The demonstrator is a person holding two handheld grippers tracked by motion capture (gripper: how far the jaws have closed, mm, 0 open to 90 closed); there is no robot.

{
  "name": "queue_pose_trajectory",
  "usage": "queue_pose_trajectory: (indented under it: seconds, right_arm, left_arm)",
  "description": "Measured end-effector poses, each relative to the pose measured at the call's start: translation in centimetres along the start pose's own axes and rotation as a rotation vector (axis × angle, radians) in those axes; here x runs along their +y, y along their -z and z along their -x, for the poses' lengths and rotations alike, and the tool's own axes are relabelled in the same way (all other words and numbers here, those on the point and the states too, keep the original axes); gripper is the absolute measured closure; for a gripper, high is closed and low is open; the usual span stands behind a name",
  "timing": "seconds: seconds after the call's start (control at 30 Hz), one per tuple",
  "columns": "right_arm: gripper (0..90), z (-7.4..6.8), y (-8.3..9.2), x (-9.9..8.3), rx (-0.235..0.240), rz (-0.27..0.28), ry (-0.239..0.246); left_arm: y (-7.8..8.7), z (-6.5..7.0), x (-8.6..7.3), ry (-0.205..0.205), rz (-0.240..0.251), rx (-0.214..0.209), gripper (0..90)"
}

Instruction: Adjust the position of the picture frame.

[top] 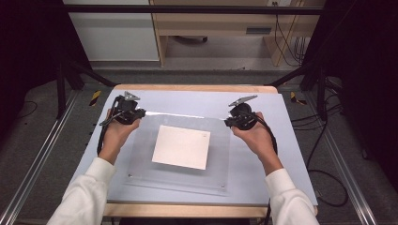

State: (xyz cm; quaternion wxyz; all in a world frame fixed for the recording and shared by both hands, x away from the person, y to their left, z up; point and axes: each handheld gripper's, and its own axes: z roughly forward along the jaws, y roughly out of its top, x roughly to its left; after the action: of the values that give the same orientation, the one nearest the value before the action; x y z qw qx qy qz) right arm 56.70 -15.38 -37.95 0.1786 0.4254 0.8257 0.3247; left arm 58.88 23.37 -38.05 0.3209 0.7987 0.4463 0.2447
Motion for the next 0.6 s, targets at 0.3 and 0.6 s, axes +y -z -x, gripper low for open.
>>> queue_pose_trajectory:
  seconds: [0.3,0.6]
  right_arm:
    - [82.0,1.3,0.7,-0.3,-0.017,0.012,-0.018]
    - [81.8,1.9,1.5,-0.1,-0.026,0.016,-0.022]
  left_arm:
    - [-0.2,1.1,0.4,-0.006,0.005,-0.01,84.4]
    - [0.3,1.8,0.7,-0.01,0.01,-0.014,84.2]
